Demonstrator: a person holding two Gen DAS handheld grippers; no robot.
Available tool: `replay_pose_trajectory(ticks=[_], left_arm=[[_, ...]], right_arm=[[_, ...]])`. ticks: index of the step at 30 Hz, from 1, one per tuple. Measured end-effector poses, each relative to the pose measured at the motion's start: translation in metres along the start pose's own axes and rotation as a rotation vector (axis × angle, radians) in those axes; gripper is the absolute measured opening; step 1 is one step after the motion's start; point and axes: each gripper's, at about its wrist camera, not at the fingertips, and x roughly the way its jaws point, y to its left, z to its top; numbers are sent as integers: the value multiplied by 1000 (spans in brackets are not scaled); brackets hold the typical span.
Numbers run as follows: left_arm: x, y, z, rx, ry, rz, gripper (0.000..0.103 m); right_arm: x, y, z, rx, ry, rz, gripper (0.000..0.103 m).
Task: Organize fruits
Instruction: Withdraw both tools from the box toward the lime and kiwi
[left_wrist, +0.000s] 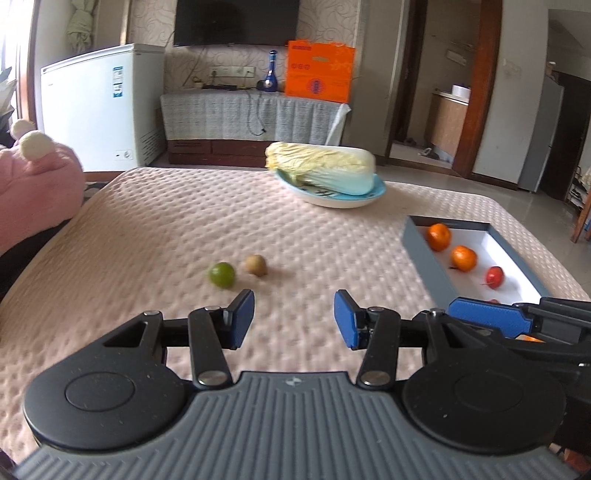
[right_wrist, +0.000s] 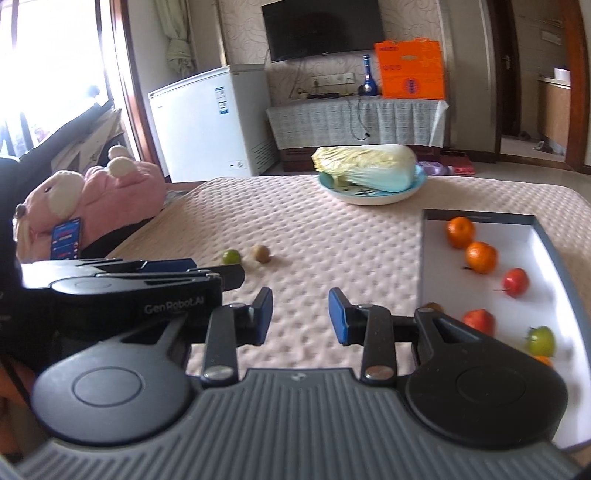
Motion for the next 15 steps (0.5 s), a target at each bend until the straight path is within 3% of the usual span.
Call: replay_pose_trajectory(ticks=[15], left_arm=[[24, 64, 2, -60, 11, 84, 54]], right_arm=[[50, 37, 4, -52, 9, -1, 33]])
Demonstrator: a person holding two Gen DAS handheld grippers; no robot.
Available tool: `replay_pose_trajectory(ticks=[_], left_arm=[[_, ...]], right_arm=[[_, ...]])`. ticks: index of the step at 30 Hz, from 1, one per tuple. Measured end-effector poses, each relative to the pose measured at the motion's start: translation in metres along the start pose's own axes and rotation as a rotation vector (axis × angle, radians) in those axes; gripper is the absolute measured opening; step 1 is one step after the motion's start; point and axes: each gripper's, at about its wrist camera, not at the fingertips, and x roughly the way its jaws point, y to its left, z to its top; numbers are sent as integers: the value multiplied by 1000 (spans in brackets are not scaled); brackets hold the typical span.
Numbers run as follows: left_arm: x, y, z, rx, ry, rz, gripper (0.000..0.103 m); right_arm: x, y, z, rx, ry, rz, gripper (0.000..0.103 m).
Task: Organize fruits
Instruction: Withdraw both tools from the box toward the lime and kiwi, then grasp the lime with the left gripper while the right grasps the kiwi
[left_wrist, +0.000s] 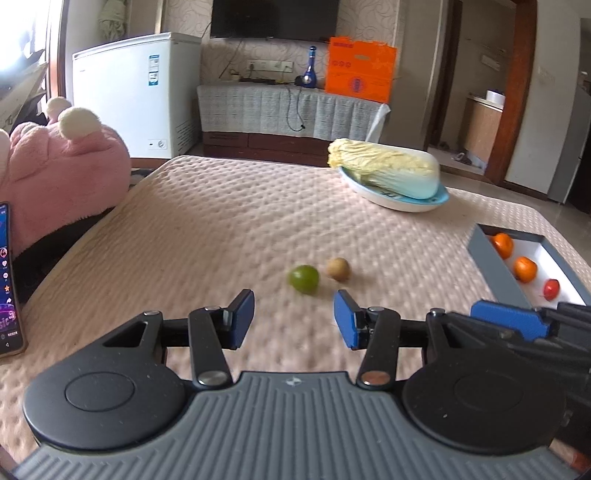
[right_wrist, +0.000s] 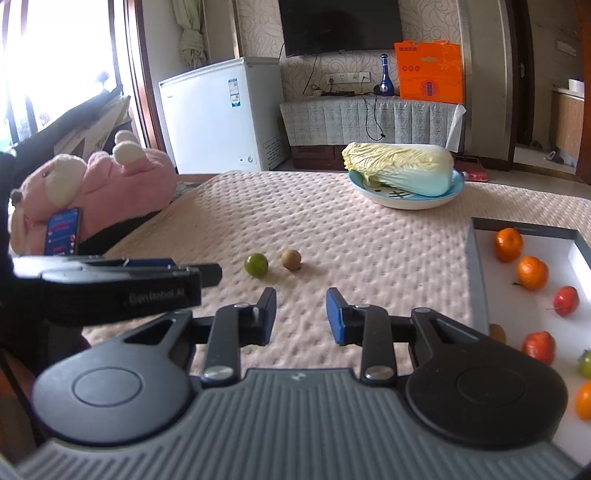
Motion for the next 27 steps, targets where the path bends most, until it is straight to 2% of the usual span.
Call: replay_pose_trajectory(ticks=[13, 21, 27], left_arm=[[36, 8, 6, -2, 17, -7, 54], [60, 10, 8, 13, 34, -62, 54], [81, 4, 11, 35, 53, -79, 54]], right_arm=[[44, 14, 0, -34, 43, 10, 33], [64, 13, 1, -74, 51, 10, 33], [84, 4, 0, -55, 72, 0, 33]])
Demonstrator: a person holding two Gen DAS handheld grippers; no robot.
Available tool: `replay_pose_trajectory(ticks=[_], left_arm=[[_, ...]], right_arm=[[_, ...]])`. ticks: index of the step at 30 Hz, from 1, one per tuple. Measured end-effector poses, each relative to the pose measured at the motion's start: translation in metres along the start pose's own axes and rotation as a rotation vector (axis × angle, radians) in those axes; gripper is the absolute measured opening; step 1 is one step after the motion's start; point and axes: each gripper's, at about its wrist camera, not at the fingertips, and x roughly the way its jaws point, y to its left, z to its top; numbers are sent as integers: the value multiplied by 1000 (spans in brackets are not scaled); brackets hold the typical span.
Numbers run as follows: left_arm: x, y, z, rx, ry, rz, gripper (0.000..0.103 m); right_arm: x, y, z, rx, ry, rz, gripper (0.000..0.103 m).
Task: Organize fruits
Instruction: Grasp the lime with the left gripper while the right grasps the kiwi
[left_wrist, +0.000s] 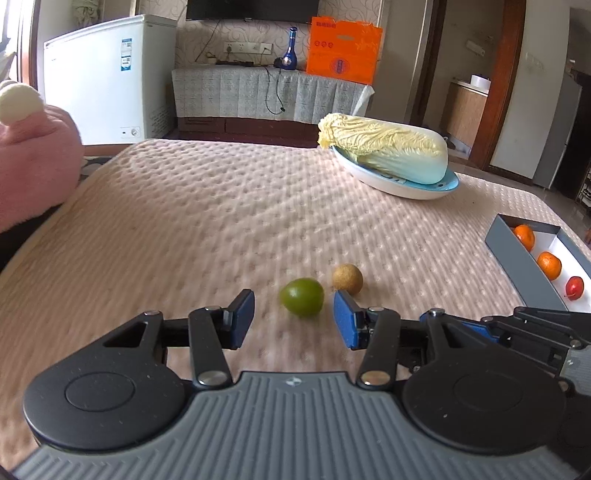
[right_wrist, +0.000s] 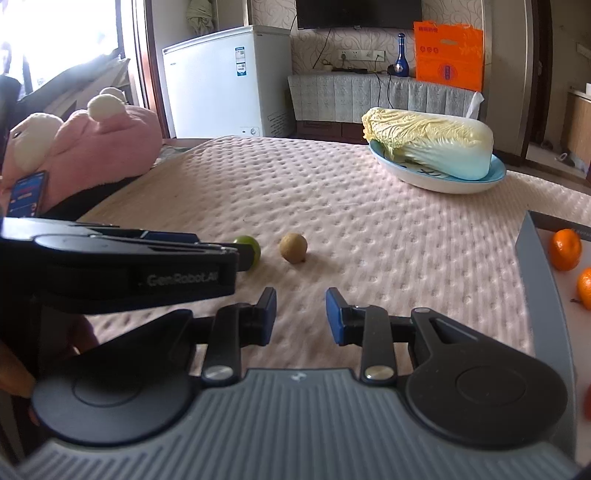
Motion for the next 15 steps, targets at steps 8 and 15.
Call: replay_pose_trajectory(ticks=[8, 15], left_arm=[[19, 0, 1, 6, 23, -20, 52], [18, 9, 3, -4, 19, -21, 32]], right_arm=[[10, -6, 0, 6, -5, -22, 33], [21, -6, 5, 5, -15, -17, 34]])
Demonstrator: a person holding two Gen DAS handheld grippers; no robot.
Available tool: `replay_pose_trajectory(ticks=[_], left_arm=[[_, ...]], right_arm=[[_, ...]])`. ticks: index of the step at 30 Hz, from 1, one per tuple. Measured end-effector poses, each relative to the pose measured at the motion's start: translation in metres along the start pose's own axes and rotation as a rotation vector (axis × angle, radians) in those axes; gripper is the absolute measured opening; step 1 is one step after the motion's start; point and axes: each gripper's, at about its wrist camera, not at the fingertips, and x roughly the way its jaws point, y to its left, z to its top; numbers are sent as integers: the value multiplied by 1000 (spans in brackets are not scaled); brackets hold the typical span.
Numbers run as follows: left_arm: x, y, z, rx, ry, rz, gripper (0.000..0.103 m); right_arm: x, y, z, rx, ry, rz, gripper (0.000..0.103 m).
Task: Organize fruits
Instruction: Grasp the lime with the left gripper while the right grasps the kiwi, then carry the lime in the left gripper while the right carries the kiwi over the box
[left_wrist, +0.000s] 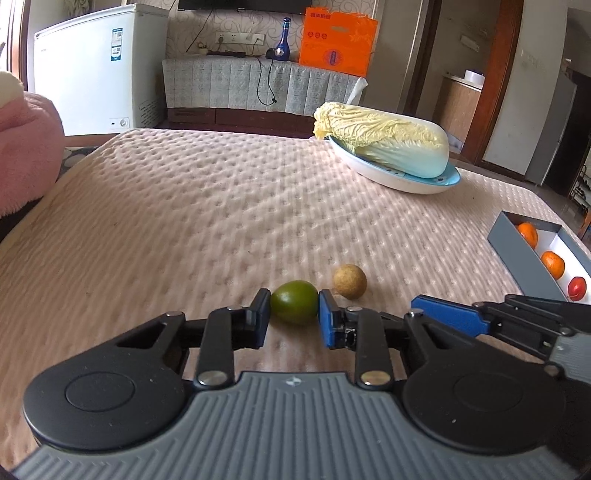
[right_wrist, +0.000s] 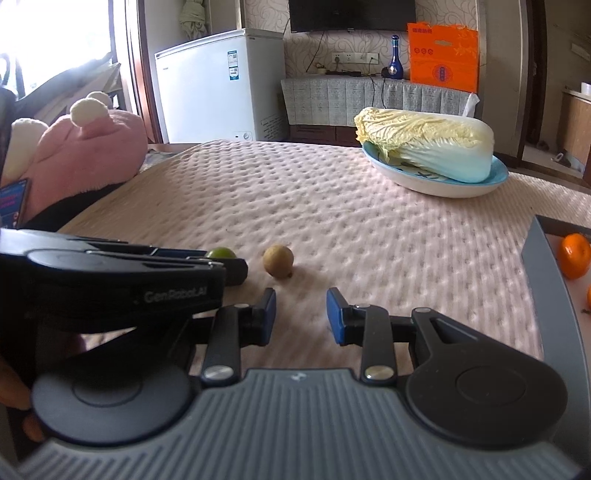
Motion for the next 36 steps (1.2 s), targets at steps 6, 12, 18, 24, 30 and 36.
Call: replay_pose_trajectory(ticks=[6, 12, 18, 24, 30, 36], left_arm=[[-8, 16, 1, -23, -8, 60, 32], [-7, 21, -3, -17, -2, 56, 32], [-8, 22, -3, -22, -3, 52, 32], [-8, 24, -4, -23, -3, 49, 32], [-8, 23, -4, -20, -4, 51, 32], [-9, 22, -5, -10, -8, 57, 32]], right_arm=[[10, 1, 7, 20, -3, 8, 34], [21, 1, 13, 36, 4, 20, 34], [29, 2, 18, 49, 0, 18, 33], [36, 4, 23, 44, 4, 10, 33], [41, 4, 25, 41, 15, 11, 29], [39, 4, 24, 32, 15, 12, 27]])
